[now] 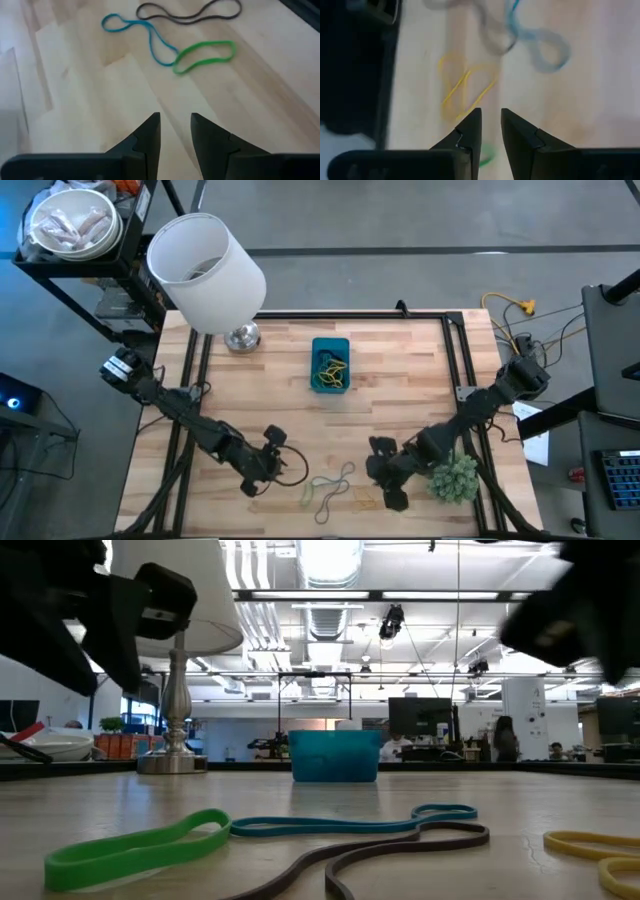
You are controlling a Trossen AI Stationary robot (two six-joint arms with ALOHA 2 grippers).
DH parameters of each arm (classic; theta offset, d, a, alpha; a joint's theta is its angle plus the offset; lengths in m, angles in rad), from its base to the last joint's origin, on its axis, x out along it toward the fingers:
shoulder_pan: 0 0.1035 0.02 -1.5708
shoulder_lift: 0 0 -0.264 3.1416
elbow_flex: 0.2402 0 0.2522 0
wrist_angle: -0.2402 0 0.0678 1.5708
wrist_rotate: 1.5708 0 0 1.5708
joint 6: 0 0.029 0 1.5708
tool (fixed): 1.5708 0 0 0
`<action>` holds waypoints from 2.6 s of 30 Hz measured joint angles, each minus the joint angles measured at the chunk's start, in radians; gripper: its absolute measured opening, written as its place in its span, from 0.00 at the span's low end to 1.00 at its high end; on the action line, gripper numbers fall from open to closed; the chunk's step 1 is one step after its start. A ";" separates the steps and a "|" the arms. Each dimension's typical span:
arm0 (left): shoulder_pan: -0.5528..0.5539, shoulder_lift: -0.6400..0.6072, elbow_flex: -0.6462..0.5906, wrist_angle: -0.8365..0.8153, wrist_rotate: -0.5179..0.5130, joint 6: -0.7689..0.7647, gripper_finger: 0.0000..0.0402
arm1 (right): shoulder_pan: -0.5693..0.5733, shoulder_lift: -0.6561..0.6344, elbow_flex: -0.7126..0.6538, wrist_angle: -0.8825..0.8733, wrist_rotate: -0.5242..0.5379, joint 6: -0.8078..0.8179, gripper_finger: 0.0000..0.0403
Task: Pick and place rubber bands into bin
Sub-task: Put the green rubber band into the blue bin
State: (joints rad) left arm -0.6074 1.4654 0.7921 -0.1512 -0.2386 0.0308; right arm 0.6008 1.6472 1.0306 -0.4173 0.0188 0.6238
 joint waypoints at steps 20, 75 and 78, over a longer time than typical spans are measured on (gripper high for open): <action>-0.002 0.002 -0.001 0.040 -0.001 0.001 0.23 | 0.119 0.127 -0.009 -0.053 0.011 0.279 0.17; -0.002 0.002 -0.012 0.039 -0.001 0.002 0.23 | 0.133 0.154 -0.010 -0.094 0.139 0.241 0.17; -0.002 0.002 -0.012 0.039 -0.001 0.002 0.23 | 0.132 0.154 -0.018 -0.069 0.139 0.241 0.17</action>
State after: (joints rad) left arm -0.6090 1.4673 0.7798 -0.1120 -0.2394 0.0327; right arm 0.7330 1.8015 1.0123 -0.4859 0.1577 0.8646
